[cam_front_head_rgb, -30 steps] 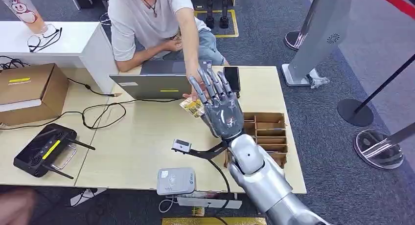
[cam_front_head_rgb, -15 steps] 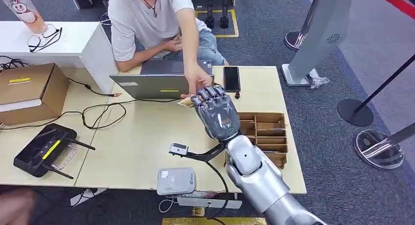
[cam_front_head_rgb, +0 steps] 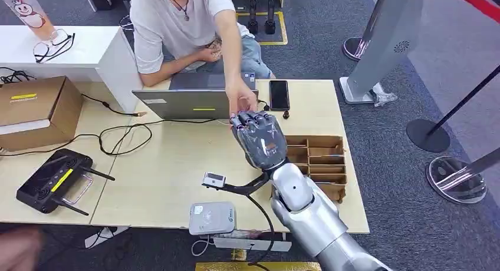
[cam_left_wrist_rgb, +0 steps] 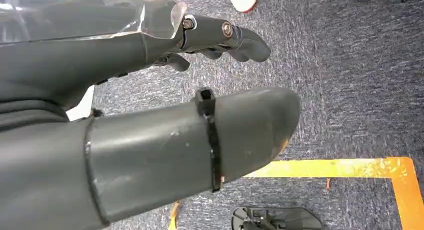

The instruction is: Pass the card to the sensor for recognition and then transmit it.

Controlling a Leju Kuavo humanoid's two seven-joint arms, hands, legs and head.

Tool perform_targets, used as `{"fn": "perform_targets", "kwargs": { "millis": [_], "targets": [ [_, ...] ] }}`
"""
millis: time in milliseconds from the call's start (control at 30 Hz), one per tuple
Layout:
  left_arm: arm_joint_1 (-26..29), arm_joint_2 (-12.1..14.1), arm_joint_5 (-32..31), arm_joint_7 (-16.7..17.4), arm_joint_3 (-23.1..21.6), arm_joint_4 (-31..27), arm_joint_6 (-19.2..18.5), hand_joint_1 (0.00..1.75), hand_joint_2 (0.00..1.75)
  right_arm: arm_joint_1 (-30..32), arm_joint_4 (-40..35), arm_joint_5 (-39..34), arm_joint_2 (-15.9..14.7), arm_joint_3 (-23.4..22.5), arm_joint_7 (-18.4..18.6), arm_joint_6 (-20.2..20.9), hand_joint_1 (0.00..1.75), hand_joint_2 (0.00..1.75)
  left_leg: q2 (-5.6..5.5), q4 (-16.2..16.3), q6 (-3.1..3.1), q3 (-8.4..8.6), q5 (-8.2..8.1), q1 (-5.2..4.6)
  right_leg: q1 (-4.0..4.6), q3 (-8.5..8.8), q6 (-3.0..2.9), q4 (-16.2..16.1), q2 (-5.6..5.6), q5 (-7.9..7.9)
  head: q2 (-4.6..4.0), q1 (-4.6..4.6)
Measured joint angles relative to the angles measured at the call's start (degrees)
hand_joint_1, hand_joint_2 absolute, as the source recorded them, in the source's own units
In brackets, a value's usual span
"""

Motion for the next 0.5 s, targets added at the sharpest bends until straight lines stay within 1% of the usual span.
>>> {"fn": "perform_targets", "kwargs": {
  "millis": [300,400,500],
  "targets": [
    [0.00,0.00,0.00,0.00,0.00,0.00,0.07,0.00,0.00,0.04,0.00,-0.94,0.05,0.00,-0.37,0.78,1.75,1.75,0.00,0.00,0.00,0.00,0.00,0.00,0.00,0.00,0.00,0.00,0.00,0.00,0.00,-0.02],
    [0.02,0.00,0.15,0.00,0.00,0.00,0.17,0.00,0.00,0.31,-0.15,-6.59,0.37,-0.02,-2.93,2.78,1.75,1.75,0.00,0.00,0.00,0.00,0.00,0.00,0.00,0.00,0.00,0.00,0.01,0.00,0.00,0.00],
    [0.06,0.00,0.20,-0.15,0.00,0.00,0.22,0.00,0.00,0.82,-0.76,-13.06,0.79,-0.07,-5.53,6.18,1.75,1.75,0.00,0.00,0.00,0.00,0.00,0.00,0.00,0.00,0.00,0.00,0.00,0.00,0.00,0.00]
  ]
}}
